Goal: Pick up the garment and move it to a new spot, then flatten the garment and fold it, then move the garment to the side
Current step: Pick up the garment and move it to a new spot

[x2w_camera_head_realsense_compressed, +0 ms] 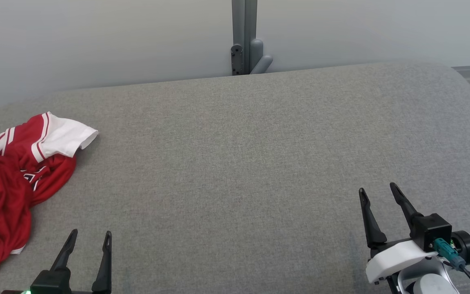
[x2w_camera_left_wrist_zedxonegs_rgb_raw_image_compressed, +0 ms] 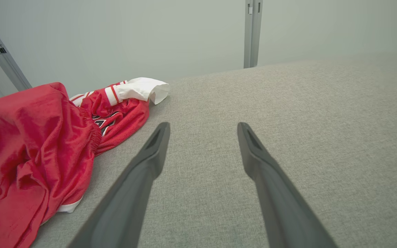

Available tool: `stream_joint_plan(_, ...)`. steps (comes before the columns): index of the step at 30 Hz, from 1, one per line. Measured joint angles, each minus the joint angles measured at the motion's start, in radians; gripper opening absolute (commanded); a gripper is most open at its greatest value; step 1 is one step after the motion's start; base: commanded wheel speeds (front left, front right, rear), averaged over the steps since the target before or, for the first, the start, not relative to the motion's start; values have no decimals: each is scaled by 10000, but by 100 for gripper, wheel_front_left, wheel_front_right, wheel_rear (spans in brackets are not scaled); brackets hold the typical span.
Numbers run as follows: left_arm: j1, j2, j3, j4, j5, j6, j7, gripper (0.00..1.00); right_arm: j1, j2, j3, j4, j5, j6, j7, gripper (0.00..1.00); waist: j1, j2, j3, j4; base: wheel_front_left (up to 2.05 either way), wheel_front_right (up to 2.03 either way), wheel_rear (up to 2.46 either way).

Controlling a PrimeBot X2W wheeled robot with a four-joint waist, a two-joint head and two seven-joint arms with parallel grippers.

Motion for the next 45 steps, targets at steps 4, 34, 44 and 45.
stream_joint_plan(4, 0, 6, 10, 29, 84, -2, -46, 100, 9, 25, 10, 6, -123, 0, -42, 100, 0, 0, -4, 18, 0, 0, 0)
stream_joint_plan(34, 535, -301, 1049, 311, -63, -13, -48, 100, -115, 221, 986, 251, 360, 2, -52, 100, 0, 0, -262, 2780, 0, 0, 0)
stream_joint_plan(44, 76, -510, 1352, 174, -447, -13, -48, 100, -560, 186, 1267, 81, 416, 2, -52, 100, 0, 0, 130, 3260, 0, 0, 0)
stream_joint_plan(45, -169, -464, 1281, 176, -468, -13, -48, 100, -633, 140, 1260, 42, 383, 2, -52, 100, 0, 0, 241, 3260, 0, 0, 0)
